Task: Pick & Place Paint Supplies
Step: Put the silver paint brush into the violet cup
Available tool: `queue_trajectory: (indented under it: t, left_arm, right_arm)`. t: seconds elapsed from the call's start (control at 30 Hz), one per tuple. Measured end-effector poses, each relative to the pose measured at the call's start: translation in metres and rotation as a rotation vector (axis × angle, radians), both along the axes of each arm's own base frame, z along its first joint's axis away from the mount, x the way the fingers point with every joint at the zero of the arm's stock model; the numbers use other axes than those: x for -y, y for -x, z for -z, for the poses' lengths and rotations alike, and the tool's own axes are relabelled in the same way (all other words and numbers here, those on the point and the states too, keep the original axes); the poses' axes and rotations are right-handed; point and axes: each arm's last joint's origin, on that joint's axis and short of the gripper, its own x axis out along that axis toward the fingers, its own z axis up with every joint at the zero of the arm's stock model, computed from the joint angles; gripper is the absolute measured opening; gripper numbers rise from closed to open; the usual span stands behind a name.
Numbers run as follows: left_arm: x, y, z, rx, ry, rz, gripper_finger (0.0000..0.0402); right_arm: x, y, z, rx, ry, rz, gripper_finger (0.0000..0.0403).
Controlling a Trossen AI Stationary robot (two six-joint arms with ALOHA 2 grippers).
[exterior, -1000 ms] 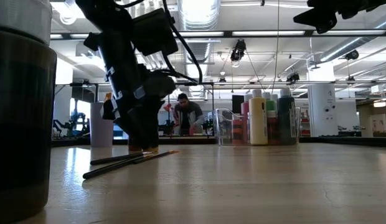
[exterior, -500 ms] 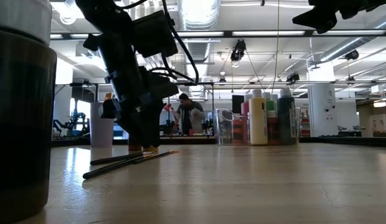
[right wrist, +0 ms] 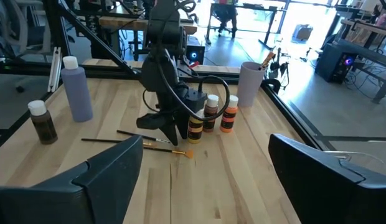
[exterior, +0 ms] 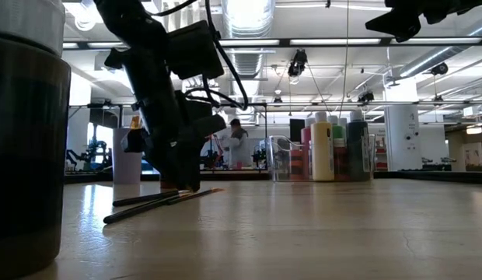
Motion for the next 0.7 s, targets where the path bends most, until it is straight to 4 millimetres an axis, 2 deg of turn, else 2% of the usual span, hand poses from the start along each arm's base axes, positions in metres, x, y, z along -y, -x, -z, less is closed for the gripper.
queue_trajectory:
  t: [0.7]
  left_arm:
    - [0.013, 0.000, -0.002, 0.020, 0.023, 0.004, 0.0163]
  right_arm:
    - [0.000, 0.000, 0.000, 0.001, 0.000, 0.001, 0.0277]
